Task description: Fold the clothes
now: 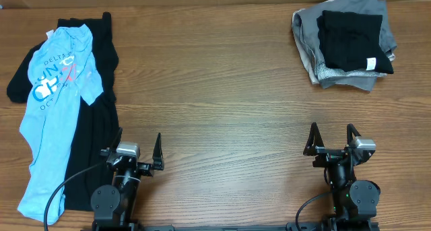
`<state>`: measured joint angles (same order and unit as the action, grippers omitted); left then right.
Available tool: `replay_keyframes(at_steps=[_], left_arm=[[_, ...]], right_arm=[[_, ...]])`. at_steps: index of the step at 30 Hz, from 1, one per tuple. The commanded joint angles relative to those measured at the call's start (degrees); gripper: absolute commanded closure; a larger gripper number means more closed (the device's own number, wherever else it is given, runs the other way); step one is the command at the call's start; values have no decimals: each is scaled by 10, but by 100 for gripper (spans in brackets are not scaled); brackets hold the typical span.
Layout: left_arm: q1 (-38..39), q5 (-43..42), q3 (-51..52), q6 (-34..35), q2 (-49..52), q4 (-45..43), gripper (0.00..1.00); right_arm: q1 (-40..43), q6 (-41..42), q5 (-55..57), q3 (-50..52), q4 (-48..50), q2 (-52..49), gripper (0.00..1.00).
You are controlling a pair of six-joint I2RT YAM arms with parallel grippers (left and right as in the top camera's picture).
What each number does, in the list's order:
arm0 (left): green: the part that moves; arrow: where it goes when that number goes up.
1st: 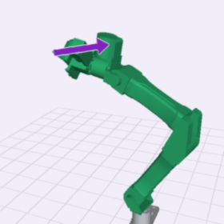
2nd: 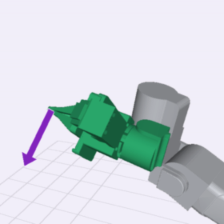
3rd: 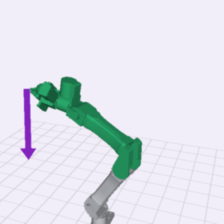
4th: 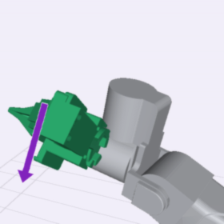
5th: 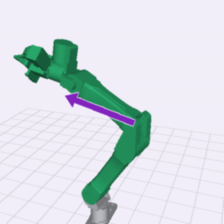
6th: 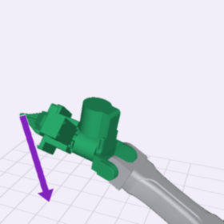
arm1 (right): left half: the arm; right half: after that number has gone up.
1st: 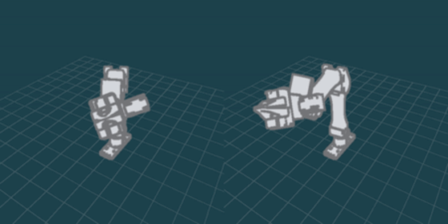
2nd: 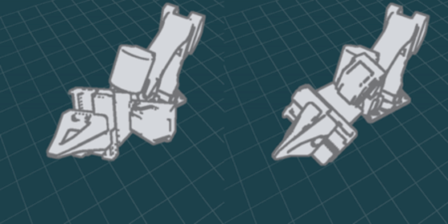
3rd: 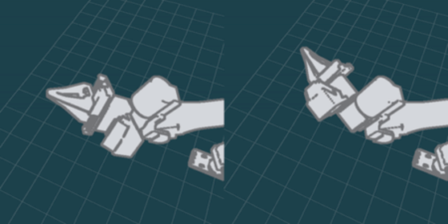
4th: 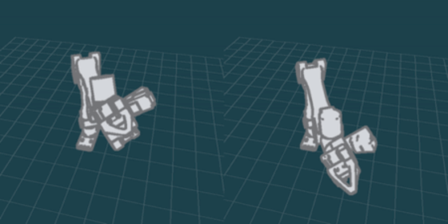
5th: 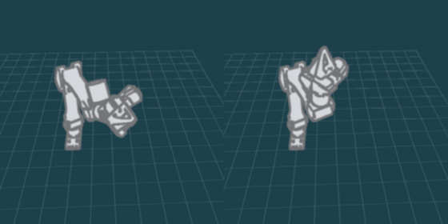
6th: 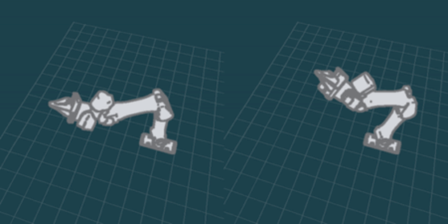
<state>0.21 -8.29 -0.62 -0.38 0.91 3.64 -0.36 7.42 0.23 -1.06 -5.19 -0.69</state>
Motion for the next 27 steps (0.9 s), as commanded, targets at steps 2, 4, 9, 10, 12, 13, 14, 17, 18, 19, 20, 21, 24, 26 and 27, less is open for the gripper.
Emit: replay_keyframes(at_steps=[2, 4, 9, 10, 12, 13, 14, 17, 18, 19, 20, 21, 24, 26, 27], left_arm=[[-6, 8, 3, 2, -7, 0, 0], [-6, 8, 3, 2, -7, 0, 0], [-6, 8, 3, 2, -7, 0, 0], [-6, 8, 3, 2, -7, 0, 0], [-6, 8, 3, 2, -7, 0, 0], [-6, 8, 3, 2, -7, 0, 0], [-6, 8, 3, 2, -7, 0, 0], [-6, 8, 3, 2, -7, 0, 0], [-6, 8, 3, 2, -7, 0, 0], [-6, 8, 3, 2, -7, 0, 0], [-6, 8, 3, 2, -7, 0, 0], [-6, 8, 3, 2, -7, 0, 0], [-6, 8, 3, 2, -7, 0, 0], [-6, 7, 3, 2, -7, 0, 0], [-6, 8, 3, 4, -7, 0, 0]], right_arm=[[1, -3, -1, 6, 4, 5, 0], [1, -3, -1, 6, 4, 5, 0], [1, -3, -1, 6, 4, 5, 0], [1, -3, -1, 6, 3, 5, 0], [1, -3, -1, 6, 4, 5, 0], [1, -3, -1, 6, 4, 5, 0], [1, -3, -1, 6, 4, 5, 0], [1, -2, -3, 6, 4, 5, 0], [1, 2, -4, 6, 4, 5, 0], [1, 10, -6, 6, 4, 5, 0], [1, 17, -8, 6, 4, 5, 0], [1, 18, -8, 6, 4, 5, 0], [1, 18, -8, 6, 5, 5, 0], [1, 18, -8, 6, 5, 5, 0], [1, 18, -8, 6, 6, 5, 0]])
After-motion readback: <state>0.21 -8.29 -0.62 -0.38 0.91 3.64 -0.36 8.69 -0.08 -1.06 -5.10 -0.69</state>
